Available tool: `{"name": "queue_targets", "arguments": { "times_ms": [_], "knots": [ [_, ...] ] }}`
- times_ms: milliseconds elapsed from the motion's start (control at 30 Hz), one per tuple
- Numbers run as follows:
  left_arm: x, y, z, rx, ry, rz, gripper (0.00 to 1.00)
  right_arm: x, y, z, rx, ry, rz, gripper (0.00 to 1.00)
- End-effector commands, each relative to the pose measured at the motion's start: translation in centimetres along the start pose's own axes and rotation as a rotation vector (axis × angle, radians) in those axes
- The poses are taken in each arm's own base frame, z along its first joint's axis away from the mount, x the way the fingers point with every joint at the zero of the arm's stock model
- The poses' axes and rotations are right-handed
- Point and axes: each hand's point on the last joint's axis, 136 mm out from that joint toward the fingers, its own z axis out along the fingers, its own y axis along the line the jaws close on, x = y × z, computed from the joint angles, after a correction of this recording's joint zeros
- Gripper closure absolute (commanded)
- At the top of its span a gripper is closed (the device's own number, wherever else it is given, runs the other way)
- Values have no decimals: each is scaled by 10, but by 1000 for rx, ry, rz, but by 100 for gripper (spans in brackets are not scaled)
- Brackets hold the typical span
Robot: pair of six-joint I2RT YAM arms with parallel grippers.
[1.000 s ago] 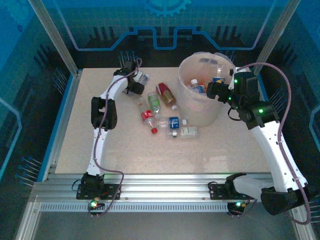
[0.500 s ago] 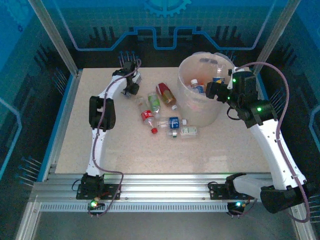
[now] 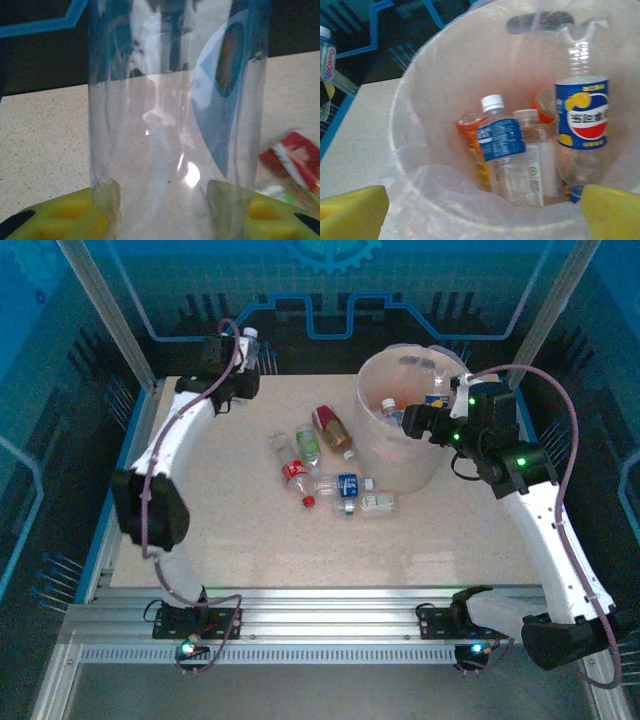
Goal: Put the plastic bottles in the bin
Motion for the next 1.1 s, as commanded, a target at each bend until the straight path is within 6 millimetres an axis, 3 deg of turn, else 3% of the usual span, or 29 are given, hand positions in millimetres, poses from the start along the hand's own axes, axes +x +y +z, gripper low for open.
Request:
{"name": "queue_targets", "arguments": {
  "times_ms": [0, 133, 400, 700, 1067],
  "knots": [
    [1, -24, -32, 175, -66, -144, 50, -12, 31, -9, -160, -38, 6, 0],
    [6, -64, -79, 402, -144, -248, 49, -17, 55, -8, -294, -40, 15, 0],
    [30, -147, -144, 765, -207, -314, 48, -16, 99, 3, -493, -13, 4, 0],
    [51, -207, -179, 959, -193, -294, 48, -4, 154, 13, -603, 42, -84, 0],
    [55, -243, -205, 1116, -192, -259, 47, 2, 192, 38, -706, 113, -64, 0]
  ]
}}
